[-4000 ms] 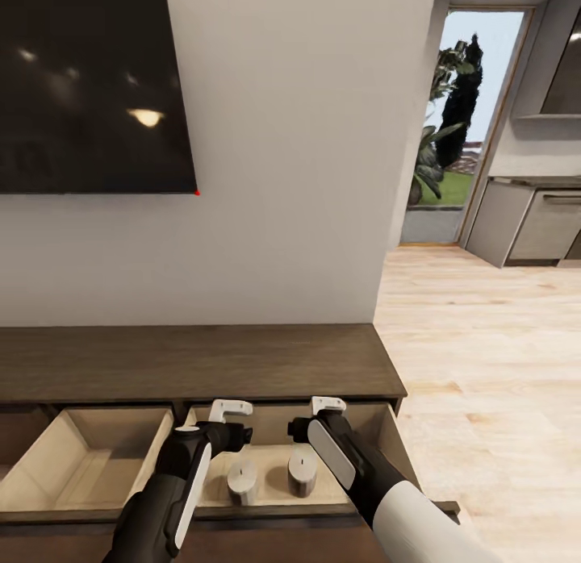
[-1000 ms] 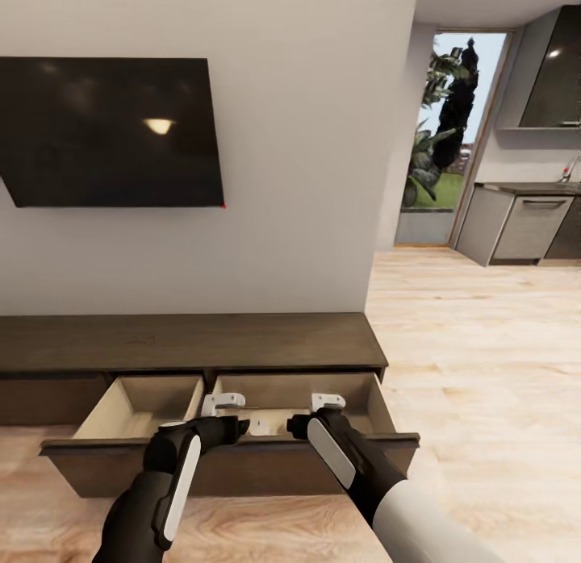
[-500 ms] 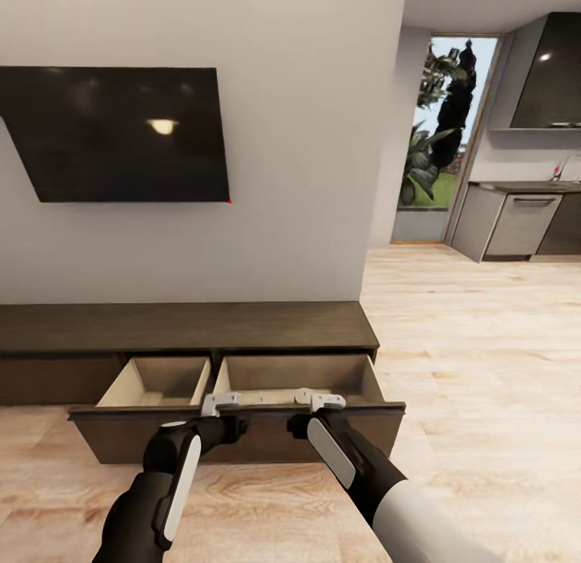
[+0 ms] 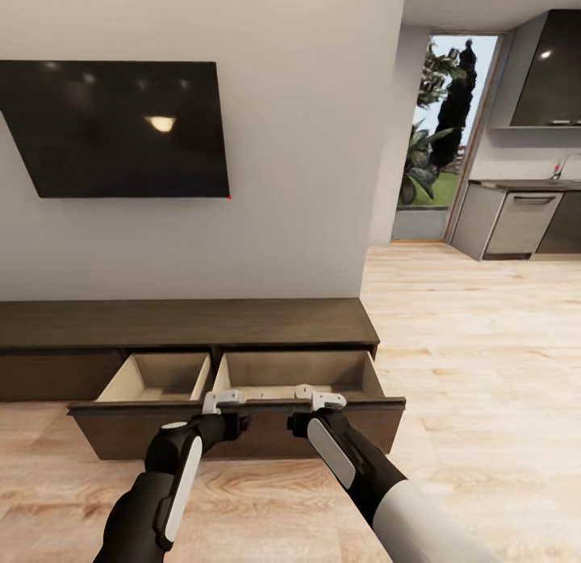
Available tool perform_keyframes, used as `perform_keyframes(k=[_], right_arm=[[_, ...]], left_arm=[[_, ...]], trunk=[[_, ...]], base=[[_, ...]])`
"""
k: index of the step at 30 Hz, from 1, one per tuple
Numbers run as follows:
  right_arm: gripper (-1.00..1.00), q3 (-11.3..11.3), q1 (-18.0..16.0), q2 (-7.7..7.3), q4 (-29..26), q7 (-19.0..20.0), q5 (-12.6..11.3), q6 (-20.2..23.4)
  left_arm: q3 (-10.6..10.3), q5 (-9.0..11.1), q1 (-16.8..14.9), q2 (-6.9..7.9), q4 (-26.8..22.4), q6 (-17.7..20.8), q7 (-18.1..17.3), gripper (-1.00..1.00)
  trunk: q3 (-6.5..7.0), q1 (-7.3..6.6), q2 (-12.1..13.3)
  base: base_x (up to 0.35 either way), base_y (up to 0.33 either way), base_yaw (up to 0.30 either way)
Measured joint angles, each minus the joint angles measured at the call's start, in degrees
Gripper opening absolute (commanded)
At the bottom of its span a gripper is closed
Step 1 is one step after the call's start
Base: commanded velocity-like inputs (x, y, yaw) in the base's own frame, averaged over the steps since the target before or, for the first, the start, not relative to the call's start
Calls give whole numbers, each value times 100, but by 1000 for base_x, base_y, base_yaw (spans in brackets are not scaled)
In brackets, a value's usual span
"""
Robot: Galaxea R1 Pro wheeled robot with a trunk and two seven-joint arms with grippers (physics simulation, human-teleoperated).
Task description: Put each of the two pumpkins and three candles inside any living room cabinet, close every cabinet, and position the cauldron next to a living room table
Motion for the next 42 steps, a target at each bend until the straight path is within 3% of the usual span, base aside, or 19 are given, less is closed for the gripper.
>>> perform_keyframes(k=[8,23,26,32,37,42], right_arm=[[100,0,0,0,32,0,2,4],[100,12,76,0,63,-2,8,-157],[100,29,79,-1,73,-1,21,-263],[100,37,59,-84,101,-3,18,-675],[100,56,54,-342,243,28,20,-1118],[100,57,53,-378,382,389,12,-1362]], left_arm=[[8,-8,1,0,211,-268,-1,100],[62,-26,-1,2,1120,-1419,40,100],[217,-15,0,148,1137,-1477,34,100],[261,-17,0,177,1347,-1867,40,100],[255,-30,-1,172,1513,-2154,45,100],[255,-40,-1,177,1539,-2196,48,100]], trunk=[[-144,176,-321],[-413,505,-923],[-467,571,-1043],[-575,703,-1283],[-664,813,-1484],[-754,923,-1685]], base=[[0,0,0],[0,0,0],[0,0,0],[0,0,0],[0,0,0],[0,0,0]])
